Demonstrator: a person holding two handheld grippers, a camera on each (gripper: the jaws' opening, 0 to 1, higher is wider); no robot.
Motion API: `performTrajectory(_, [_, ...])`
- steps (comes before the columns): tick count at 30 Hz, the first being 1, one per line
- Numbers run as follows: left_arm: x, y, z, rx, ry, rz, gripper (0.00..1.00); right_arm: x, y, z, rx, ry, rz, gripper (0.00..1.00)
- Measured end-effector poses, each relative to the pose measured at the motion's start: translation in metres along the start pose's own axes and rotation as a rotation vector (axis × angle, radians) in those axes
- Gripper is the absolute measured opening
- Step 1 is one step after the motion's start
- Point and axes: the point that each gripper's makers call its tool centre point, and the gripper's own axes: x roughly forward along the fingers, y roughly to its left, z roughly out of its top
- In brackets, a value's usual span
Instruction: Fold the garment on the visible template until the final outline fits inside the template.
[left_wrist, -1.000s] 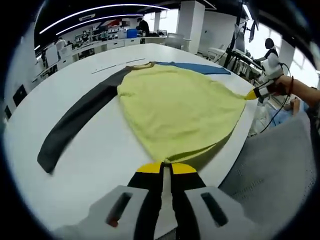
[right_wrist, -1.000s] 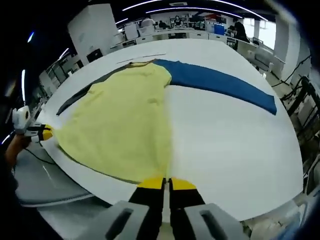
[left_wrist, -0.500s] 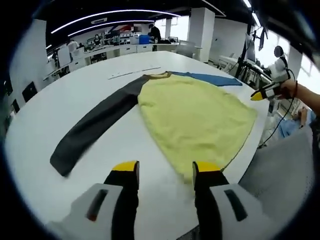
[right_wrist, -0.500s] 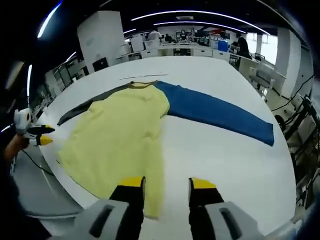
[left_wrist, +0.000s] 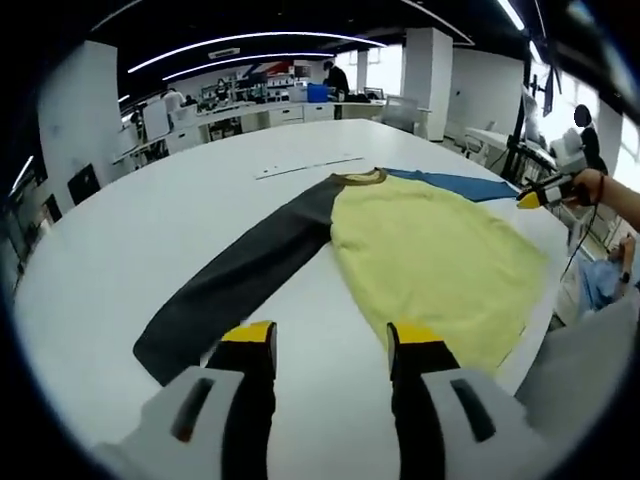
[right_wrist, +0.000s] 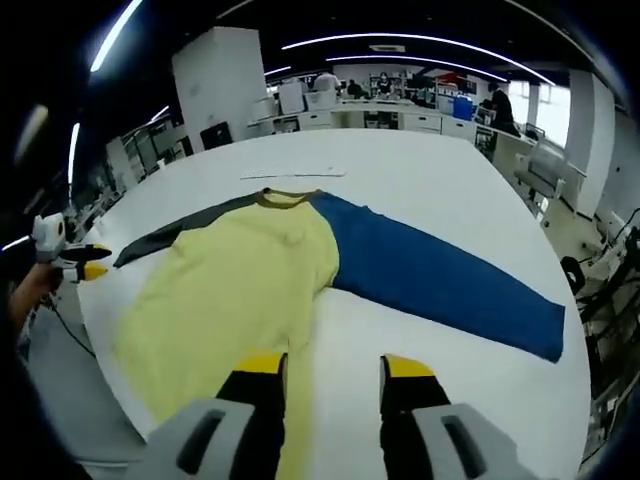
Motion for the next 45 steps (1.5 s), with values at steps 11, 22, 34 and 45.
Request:
performTrajectory(11, [0.039, 0.012, 0.022, -0.006, -0.029, 0.003, 0.34, 0.045, -0.007, 0.018, -0.070, 0.020, 0.033, 0.30])
performTrajectory(22, [0.083, 0.015, 0.027, 0.020, -0.004, -0.006, 0.28, 0.080, -0.014, 0.027, -0.150, 0.028, 0.052, 0.26])
performTrajectory(34, [0.118, 0.021, 0.021, 0.032, 0.015, 0.017, 0.25, 0.101, -0.024, 0.026, -0.240, 0.050, 0.038, 0.19])
performTrajectory(45, [0.134, 0.026, 0.010, 0.018, 0.030, 0.033, 0.24, 0.110, -0.029, 0.028, -0.232, 0.040, 0.006, 0.07])
